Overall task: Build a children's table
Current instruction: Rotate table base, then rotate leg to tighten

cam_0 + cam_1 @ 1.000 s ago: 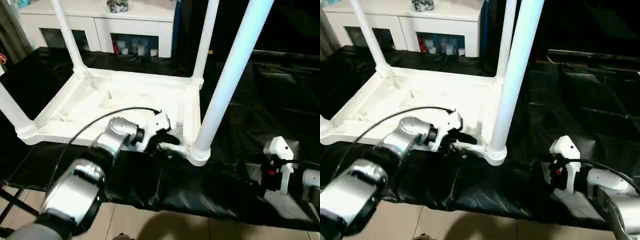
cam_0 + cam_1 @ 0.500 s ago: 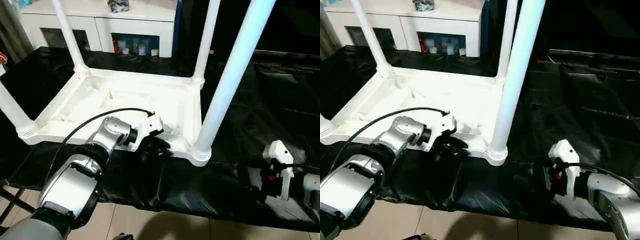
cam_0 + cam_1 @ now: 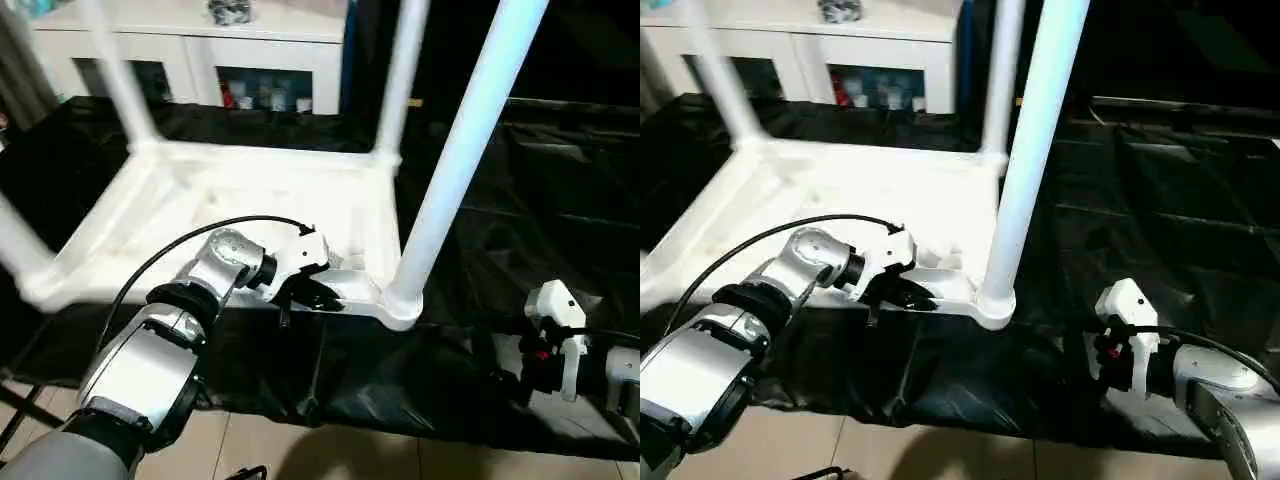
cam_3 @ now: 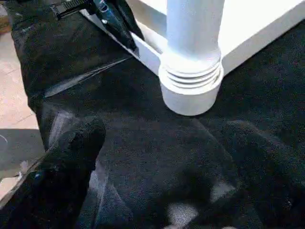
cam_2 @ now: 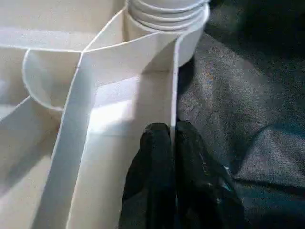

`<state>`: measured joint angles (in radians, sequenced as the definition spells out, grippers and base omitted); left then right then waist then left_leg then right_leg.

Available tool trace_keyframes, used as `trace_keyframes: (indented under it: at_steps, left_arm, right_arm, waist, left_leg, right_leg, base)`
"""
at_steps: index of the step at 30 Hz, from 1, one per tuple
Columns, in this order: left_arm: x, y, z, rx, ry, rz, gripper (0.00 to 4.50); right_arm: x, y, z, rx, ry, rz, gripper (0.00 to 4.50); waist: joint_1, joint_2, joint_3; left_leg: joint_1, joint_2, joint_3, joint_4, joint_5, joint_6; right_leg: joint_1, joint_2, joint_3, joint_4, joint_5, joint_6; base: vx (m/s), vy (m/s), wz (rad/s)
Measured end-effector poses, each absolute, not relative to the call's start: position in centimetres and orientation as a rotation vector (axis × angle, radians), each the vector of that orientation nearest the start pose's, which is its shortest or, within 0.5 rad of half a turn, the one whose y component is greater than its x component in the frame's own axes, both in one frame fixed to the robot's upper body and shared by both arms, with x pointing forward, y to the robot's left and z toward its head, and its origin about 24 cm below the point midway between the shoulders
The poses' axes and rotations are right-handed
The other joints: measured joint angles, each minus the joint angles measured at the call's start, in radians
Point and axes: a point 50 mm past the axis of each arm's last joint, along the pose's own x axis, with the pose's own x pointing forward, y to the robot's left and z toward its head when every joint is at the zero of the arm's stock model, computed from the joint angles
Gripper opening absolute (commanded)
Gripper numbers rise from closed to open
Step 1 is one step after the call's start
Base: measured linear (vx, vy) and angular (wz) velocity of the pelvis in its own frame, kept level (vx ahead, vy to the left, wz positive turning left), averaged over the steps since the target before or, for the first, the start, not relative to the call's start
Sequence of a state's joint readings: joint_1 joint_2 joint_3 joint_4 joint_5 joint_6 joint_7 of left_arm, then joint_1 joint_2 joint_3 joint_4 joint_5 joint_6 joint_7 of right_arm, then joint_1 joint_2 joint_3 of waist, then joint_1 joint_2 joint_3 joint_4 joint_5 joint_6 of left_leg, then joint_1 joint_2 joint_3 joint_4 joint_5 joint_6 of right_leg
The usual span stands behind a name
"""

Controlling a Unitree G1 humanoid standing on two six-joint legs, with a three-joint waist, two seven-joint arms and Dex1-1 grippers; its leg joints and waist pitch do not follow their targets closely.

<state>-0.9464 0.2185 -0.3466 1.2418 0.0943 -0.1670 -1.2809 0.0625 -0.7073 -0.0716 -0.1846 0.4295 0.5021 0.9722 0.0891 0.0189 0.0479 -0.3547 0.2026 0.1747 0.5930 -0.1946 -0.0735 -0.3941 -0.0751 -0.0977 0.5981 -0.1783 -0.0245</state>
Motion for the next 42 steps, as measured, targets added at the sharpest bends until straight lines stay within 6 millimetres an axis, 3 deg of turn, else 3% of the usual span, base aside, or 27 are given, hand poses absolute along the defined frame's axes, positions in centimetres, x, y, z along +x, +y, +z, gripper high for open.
trace_keyframes:
  at_steps: [4, 10, 17, 22, 27, 36, 38, 42]
  left_arm:
    - [34.6, 10.4, 5.3, 0.394, 0.591, -1.461, 0.01]
    - [34.1, 9.4, 4.8, 0.299, 0.594, -1.464, 0.01]
    - [33.0, 8.7, 3.9, 0.323, 0.509, -1.409, 0.01]
    - [32.5, 8.6, 4.0, 0.341, 0.475, -1.397, 0.01]
    - [31.9, 8.7, 4.1, 0.343, 0.465, -1.391, 0.01]
    - [31.5, 9.0, 4.3, 0.339, 0.467, -1.383, 0.0]
    - [31.5, 9.1, 4.4, 0.334, 0.471, -1.377, 0.0]
    - [31.4, 9.2, 4.3, 0.329, 0.47, -1.368, 0.0]
  right_arm:
    - [22.5, -22.7, 7.9, -0.079, 0.413, 0.904, 4.5]
    - [23.2, -21.9, 7.2, -0.057, 0.388, 0.868, 4.5]
    - [25.6, -19.7, 6.1, -0.11, 0.367, 0.805, 4.5]
    - [26.5, -19.0, 4.9, -0.146, 0.396, 0.793, 4.5]
    - [27.7, -18.5, 4.9, -0.149, 0.376, 0.781, 4.5]
    - [28.6, -17.6, 4.7, -0.152, 0.345, 0.823, 3.93]
    - [28.6, -17.5, 4.6, -0.157, 0.338, 0.825, 3.56]
    - [28.8, -17.2, 4.5, -0.163, 0.333, 0.84, 3.42]
  waist:
    - [0.0, 0.001, 0.0]
    - [0.004, 0.001, -0.001]
    - [-0.003, 0.008, -0.007]
    - [-0.005, 0.01, -0.009]
    - [-0.01, 0.009, -0.009]
    - [-0.019, 0.009, -0.008]
    - [-0.025, 0.008, -0.008]
    - [-0.033, 0.008, -0.008]
  left_leg:
    - [0.001, 0.0, 0.0, 0.0, 0.0, 0.0]
    - [0.001, -0.001, 0.001, 0.0, -0.001, 0.003]
    - [0.006, -0.001, 0.002, -0.001, -0.002, 0.002]
    - [0.006, -0.001, 0.003, -0.002, -0.002, 0.002]
    - [0.005, -0.001, 0.004, -0.004, -0.002, 0.003]
    - [0.004, -0.001, 0.006, -0.006, -0.002, 0.005]
    - [0.004, -0.001, 0.006, -0.005, -0.003, 0.005]
    - [0.004, -0.001, 0.006, -0.005, -0.003, 0.005]
  right_leg:
    - [0.001, 0.0, 0.0, 0.0, -0.001, 0.002]
    - [0.001, -0.002, 0.0, -0.003, 0.0, -0.001]
    - [0.008, -0.002, 0.0, -0.003, -0.004, 0.006]
    - [0.008, -0.002, 0.001, -0.003, -0.004, 0.007]
    - [0.006, -0.002, 0.001, -0.003, -0.003, 0.005]
    - [0.004, -0.002, 0.003, -0.003, -0.005, 0.004]
    - [0.004, -0.002, 0.003, -0.003, -0.005, 0.004]
    - [0.004, -0.002, 0.003, -0.003, -0.005, 0.004]
  base:
    - [0.0, 0.0, 0.0]
    - [0.0, 0.0, 0.0]
    - [0.0, 0.0, 0.0]
    - [0.0, 0.0, 0.0]
    - [0.0, 0.0, 0.0]
    - [0.0, 0.0, 0.0]
    - [0.0, 0.0, 0.0]
    - [0.0, 0.0, 0.0]
